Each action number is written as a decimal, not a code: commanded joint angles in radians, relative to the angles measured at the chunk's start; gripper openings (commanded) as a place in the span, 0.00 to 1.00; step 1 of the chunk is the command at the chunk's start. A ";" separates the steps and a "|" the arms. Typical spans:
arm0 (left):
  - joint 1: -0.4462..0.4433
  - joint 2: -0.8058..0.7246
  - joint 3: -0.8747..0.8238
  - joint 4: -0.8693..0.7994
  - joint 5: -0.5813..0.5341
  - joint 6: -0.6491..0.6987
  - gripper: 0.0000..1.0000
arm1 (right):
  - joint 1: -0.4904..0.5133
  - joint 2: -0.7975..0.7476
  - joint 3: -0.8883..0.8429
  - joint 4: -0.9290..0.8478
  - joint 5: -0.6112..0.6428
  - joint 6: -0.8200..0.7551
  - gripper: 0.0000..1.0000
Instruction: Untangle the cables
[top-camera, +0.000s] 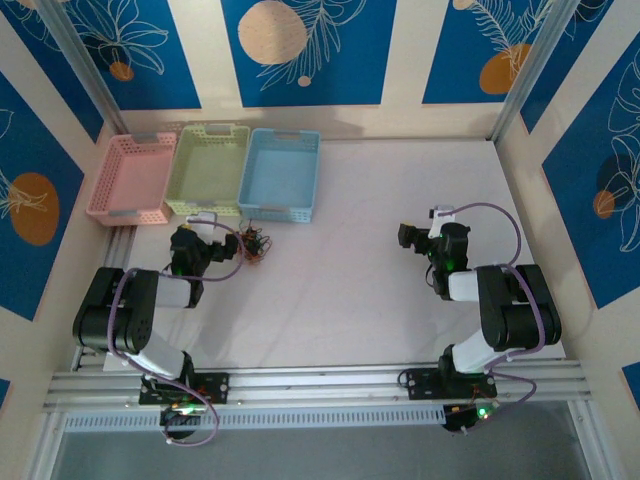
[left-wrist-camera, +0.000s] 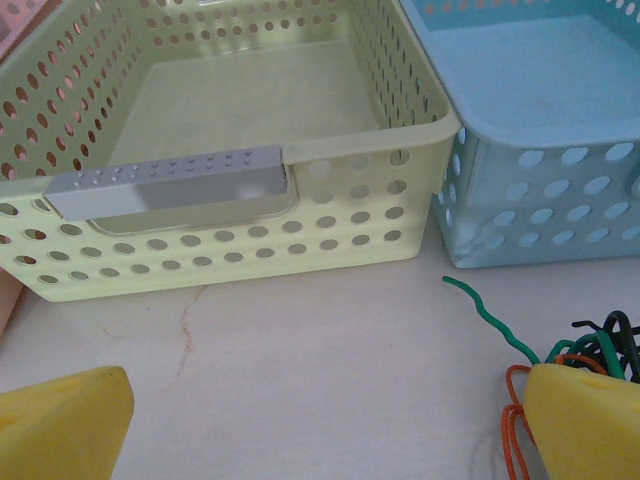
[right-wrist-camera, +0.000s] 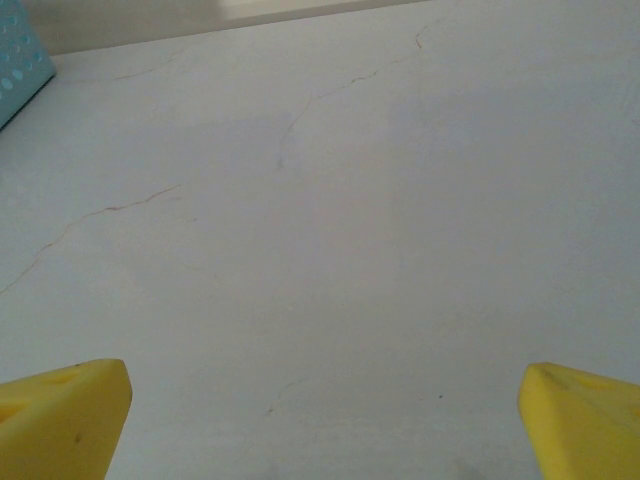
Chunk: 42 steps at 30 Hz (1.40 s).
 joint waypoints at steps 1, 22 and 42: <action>0.007 0.001 -0.002 0.030 0.026 0.008 1.00 | -0.005 -0.004 0.016 0.032 -0.013 -0.021 0.99; -0.049 -0.161 -0.015 -0.067 -0.198 0.008 1.00 | 0.067 -0.135 -0.002 -0.031 0.109 -0.066 0.99; -0.008 -0.477 0.251 -0.631 -0.174 -0.423 1.00 | 0.086 -0.360 0.324 -0.465 -0.236 0.437 0.99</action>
